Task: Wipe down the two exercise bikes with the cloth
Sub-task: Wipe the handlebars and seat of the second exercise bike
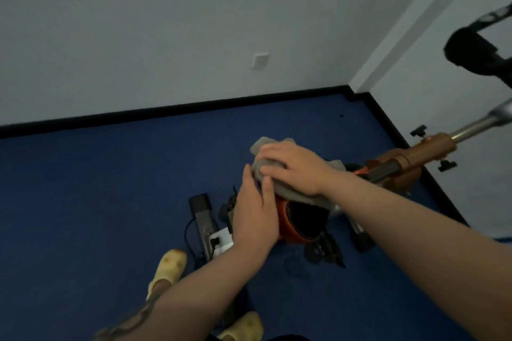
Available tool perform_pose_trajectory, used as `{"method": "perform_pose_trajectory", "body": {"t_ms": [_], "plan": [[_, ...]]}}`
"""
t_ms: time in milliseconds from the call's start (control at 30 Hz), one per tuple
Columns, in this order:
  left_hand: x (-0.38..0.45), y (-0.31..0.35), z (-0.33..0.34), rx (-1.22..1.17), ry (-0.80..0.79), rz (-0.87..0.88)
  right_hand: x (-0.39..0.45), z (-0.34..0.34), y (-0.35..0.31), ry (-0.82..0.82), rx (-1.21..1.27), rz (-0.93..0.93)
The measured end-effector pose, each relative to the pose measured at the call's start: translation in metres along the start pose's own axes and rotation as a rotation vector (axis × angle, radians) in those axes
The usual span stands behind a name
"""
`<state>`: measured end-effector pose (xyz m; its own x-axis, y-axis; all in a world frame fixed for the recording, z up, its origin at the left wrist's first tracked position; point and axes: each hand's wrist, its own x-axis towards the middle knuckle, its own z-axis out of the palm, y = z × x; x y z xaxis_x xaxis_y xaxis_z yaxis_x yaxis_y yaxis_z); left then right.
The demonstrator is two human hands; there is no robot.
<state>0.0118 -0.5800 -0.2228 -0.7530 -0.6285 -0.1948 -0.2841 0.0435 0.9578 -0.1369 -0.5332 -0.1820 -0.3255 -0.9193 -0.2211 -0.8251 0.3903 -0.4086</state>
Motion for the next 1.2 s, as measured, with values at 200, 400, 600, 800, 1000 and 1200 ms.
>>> {"method": "perform_pose_trajectory", "body": {"t_ms": [200, 400, 600, 800, 1000, 1200], "plan": [[-0.034, 0.009, 0.031, 0.077, 0.016, -0.126, 0.010, -0.002, -0.012, -0.141, -0.165, -0.240], [-0.043, 0.002, 0.034, 0.100, 0.075, -0.120, 0.020, -0.009, -0.005, -0.124, -0.022, -0.115], [-0.042, -0.007, 0.035, 0.206, 0.062, -0.105, -0.006, 0.011, 0.009, 0.003, -0.113, -0.336], [-0.039, -0.005, 0.035, 0.244, 0.070, -0.076, 0.008, 0.010, 0.017, 0.109, 0.016, 0.296], [-0.036, -0.009, 0.034, 0.259, 0.047, -0.011, -0.020, 0.008, 0.034, 0.124, 0.044, 0.093], [-0.035, -0.011, 0.033, 0.384, 0.114, 0.153, -0.005, 0.001, 0.035, -0.019, -0.276, 0.374]]}}
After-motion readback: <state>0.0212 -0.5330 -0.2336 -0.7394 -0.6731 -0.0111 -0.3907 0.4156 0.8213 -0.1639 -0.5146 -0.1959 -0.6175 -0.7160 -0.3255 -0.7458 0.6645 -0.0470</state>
